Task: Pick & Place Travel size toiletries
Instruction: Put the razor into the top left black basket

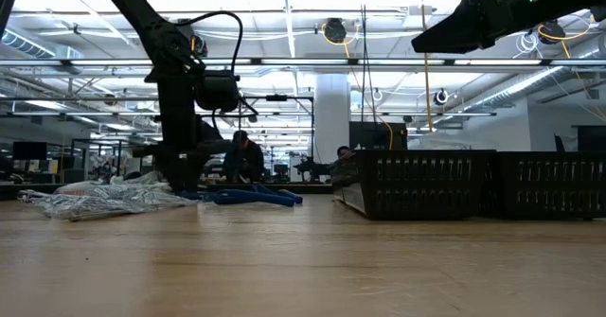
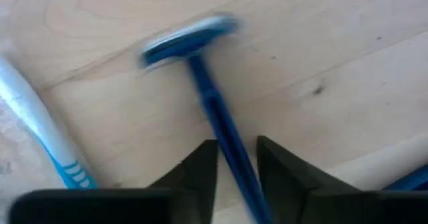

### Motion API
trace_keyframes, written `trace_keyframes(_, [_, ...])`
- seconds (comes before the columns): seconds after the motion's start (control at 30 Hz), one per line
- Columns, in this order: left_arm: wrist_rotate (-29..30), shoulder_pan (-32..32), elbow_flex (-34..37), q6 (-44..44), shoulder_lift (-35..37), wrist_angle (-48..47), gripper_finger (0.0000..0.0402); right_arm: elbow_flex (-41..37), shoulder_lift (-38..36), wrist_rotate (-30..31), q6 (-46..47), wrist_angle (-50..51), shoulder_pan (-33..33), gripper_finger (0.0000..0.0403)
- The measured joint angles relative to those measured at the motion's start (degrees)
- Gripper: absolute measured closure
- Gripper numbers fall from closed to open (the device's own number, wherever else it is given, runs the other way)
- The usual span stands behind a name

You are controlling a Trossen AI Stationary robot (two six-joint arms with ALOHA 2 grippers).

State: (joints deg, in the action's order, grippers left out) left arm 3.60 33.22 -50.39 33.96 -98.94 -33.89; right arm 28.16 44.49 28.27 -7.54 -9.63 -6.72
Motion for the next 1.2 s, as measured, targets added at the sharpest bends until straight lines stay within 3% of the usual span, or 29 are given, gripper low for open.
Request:
trace_keyframes(0.2, [1.98, -0.39, 0.00, -3.23, 0.00, 0.63, 0.0387, 0.00, 0.02, -0.02, 0.39, 0.07, 0.00, 0.0165])
trace_keyframes(0.4, [5.19, -1.41, 0.28, -5.78, 1.30, 2.21, 0.0388, 0.00, 0.02, -0.02, 0.41, 0.13, 0.00, 0.0165])
trace_keyframes(0.73, [5.49, -7.43, 0.48, -6.48, 13.49, 5.47, 0.0396, 0.00, 0.01, 0.10, 0.43, 0.26, 0.00, 0.0165])
trace_keyframes(0.9, [2.62, -12.19, 0.33, -7.20, 17.28, 15.50, 0.0390, 0.00, 0.01, 0.14, 0.45, 0.12, 0.02, 0.0165])
trace_keyframes(1.07, [-3.47, -17.13, 0.30, -8.49, 16.67, 31.28, 0.0396, 0.00, 0.01, 0.15, 0.86, 0.01, 0.38, 0.0165])
trace_keyframes(1.2, [-5.09, -20.35, 0.25, -8.27, 14.95, 39.83, 0.0392, 0.00, 0.00, 0.16, 0.87, -0.02, 0.39, 0.0165])
